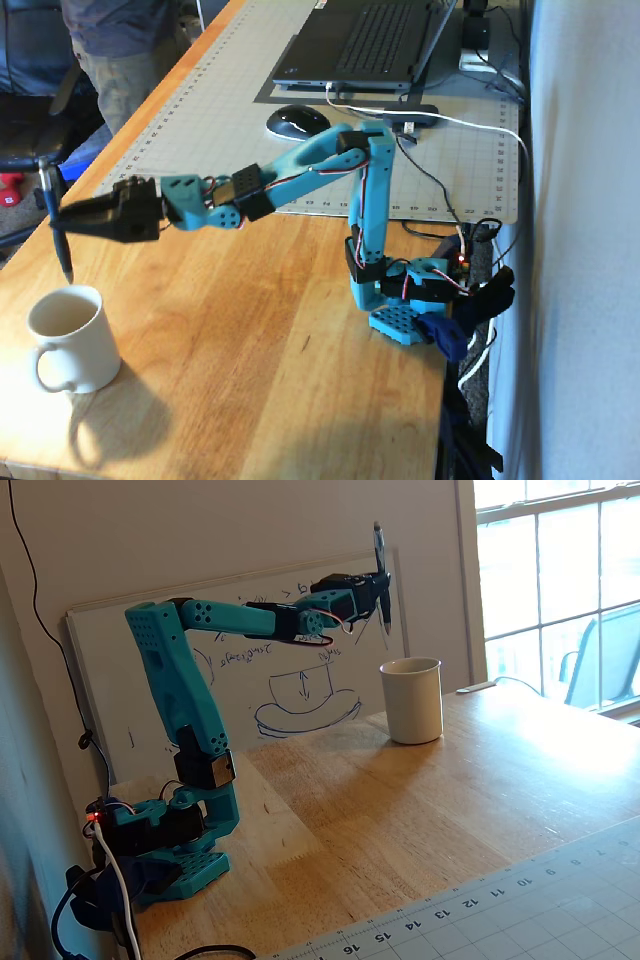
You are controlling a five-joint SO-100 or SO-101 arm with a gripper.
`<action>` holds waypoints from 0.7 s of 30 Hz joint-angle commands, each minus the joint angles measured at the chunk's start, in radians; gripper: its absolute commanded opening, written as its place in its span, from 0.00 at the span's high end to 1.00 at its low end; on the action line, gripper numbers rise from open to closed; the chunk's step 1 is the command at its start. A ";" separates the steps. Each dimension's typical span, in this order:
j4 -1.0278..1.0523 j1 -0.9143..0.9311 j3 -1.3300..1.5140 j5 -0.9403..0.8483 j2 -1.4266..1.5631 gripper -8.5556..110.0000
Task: Grasp a pen and put it in a mug.
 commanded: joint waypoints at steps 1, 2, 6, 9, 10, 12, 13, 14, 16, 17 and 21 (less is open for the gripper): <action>-0.040 -0.009 -0.034 -0.072 -0.014 0.91; -0.040 -0.009 -0.034 -0.087 -0.023 0.91; -0.040 -0.009 -0.021 -0.100 -0.067 0.91; -0.040 -0.009 -0.028 -0.100 -0.109 0.91; -0.040 -0.011 -0.031 -0.100 -0.121 0.91; -0.040 -0.011 -0.034 -0.100 -0.146 0.91; -0.040 -0.011 -0.034 -0.100 -0.158 0.91; -0.040 -0.011 -0.034 -0.098 -0.170 0.91; -0.040 -0.011 -0.034 -0.087 -0.193 0.91; -0.040 -0.011 -0.034 -0.087 -0.202 0.91; -0.040 -0.009 -0.034 -0.087 -0.235 0.91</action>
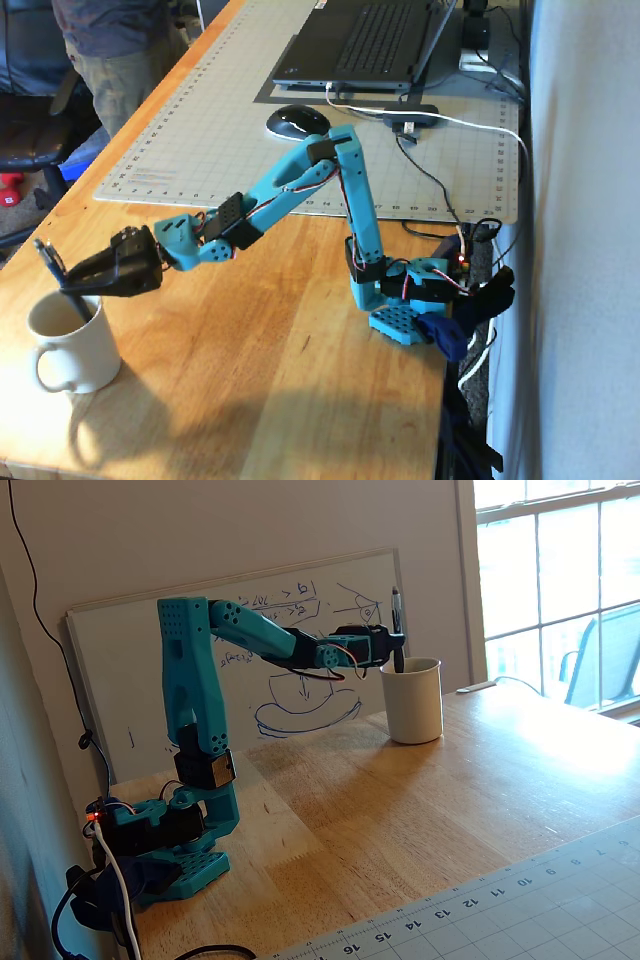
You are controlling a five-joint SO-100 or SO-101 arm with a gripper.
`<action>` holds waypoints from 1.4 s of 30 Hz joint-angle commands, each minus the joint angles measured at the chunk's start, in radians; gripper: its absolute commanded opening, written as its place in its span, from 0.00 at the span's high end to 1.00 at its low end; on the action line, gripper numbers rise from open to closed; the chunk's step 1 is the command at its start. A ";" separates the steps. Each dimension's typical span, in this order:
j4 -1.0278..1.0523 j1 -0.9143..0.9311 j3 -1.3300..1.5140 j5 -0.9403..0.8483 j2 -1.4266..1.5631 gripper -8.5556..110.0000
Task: Grasp a pen and put it in a mug.
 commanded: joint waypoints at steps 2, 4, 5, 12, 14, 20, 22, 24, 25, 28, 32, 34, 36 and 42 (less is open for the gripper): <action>-0.035 -0.009 -0.034 -0.002 0.008 0.91; -0.035 -0.009 -0.035 -0.008 0.008 0.91; -0.035 -0.009 -0.035 -0.008 0.015 0.90; -0.029 -0.009 -0.035 0.005 0.087 0.76; -0.025 -0.009 -0.032 0.005 0.127 0.73; -0.018 0.003 0.009 0.008 0.288 0.70; -0.018 0.008 0.046 0.008 0.336 0.71; -0.018 0.026 0.087 0.006 0.397 0.72; -0.018 0.041 0.110 0.006 0.428 0.72; 0.025 0.075 0.193 -0.008 0.523 0.75; 0.172 0.112 0.256 -0.011 0.664 0.80; 0.261 0.137 0.278 -0.011 0.739 0.81; 0.362 0.163 0.290 -0.012 0.810 0.81; 0.692 0.222 0.311 -0.146 0.983 0.81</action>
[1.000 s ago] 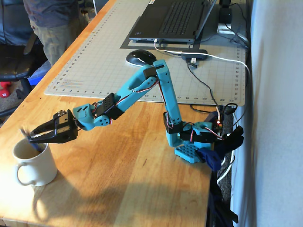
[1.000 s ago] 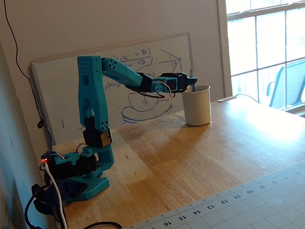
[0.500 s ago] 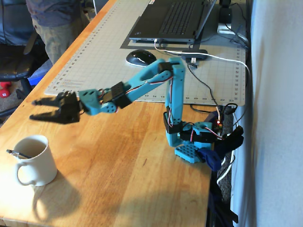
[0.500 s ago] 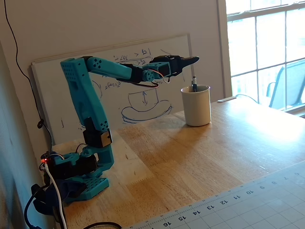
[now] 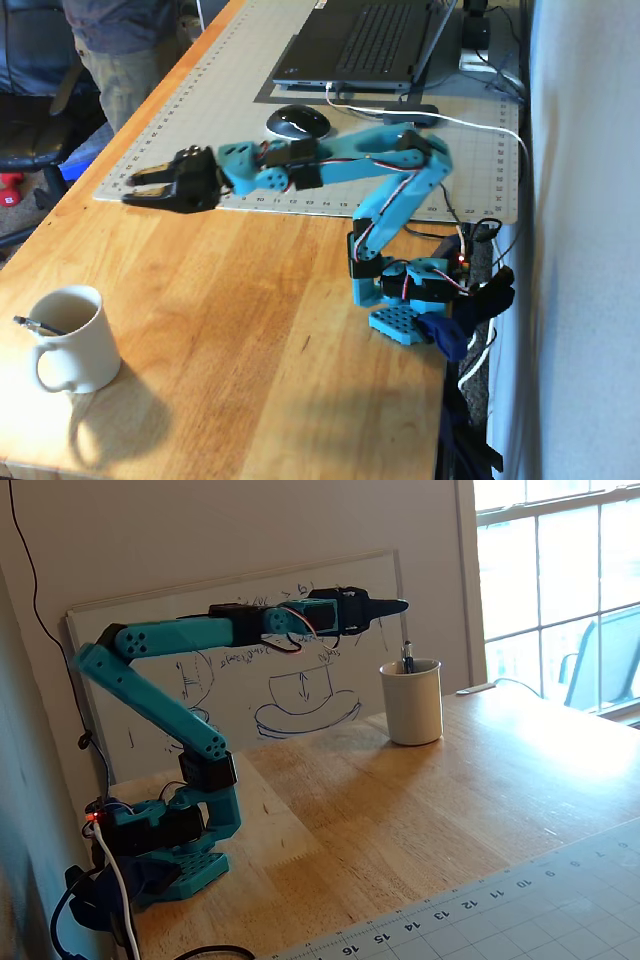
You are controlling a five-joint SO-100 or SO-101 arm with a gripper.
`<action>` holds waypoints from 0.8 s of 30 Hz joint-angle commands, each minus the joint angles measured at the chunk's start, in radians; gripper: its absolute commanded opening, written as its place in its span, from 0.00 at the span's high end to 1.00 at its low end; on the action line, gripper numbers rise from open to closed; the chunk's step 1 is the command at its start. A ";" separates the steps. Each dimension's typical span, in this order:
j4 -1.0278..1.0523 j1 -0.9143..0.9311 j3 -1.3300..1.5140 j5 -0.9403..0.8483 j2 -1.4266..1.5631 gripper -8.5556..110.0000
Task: Grasp a pen and put it in a mug.
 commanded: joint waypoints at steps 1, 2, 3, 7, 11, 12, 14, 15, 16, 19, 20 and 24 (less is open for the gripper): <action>0.209 0.025 -0.015 -0.126 0.156 0.81; 0.265 0.028 -0.014 -0.183 0.181 0.81; 0.324 0.029 -0.014 -0.245 0.204 0.81; 0.586 0.061 -0.012 -0.523 0.282 0.81; 0.821 0.120 -0.012 -0.787 0.362 0.81; 0.873 0.135 -0.011 -0.844 0.383 0.81; 0.968 0.161 0.021 -0.931 0.431 0.81; 1.003 0.175 0.054 -0.960 0.457 0.81; 1.035 0.187 0.091 -0.986 0.486 0.81; 1.057 0.215 0.201 -1.015 0.594 0.81; 1.057 0.218 0.235 -1.023 0.630 0.82; 1.057 0.212 0.353 -1.028 0.742 0.82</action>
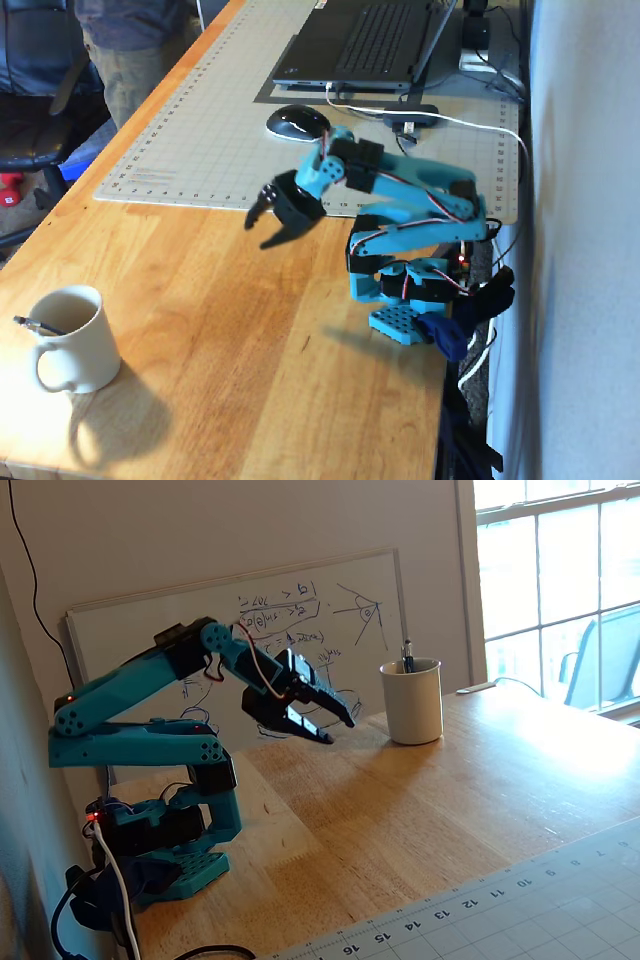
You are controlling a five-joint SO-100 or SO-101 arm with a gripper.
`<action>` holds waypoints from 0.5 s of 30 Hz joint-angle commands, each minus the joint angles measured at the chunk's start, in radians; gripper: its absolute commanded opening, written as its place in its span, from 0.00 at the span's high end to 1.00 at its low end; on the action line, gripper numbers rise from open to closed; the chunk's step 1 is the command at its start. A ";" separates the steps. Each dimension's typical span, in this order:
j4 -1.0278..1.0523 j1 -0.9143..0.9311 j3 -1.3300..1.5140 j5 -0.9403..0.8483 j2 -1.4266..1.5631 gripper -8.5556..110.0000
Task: Grasp a pen and put it in a mug.
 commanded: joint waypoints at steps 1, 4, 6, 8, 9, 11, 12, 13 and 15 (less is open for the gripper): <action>0.003 0.002 0.063 -0.018 0.104 0.82; 0.014 0.002 0.121 -0.069 0.150 0.82; 0.015 0.005 0.155 -0.129 0.176 0.83; 0.015 0.012 0.190 -0.190 0.210 0.85; 0.017 0.012 0.210 -0.218 0.229 0.85; 0.017 0.012 0.250 -0.267 0.265 0.86; 0.017 0.012 0.268 -0.287 0.282 0.87; 0.017 0.012 0.278 -0.302 0.291 0.87; 0.018 0.008 0.285 -0.327 0.299 0.87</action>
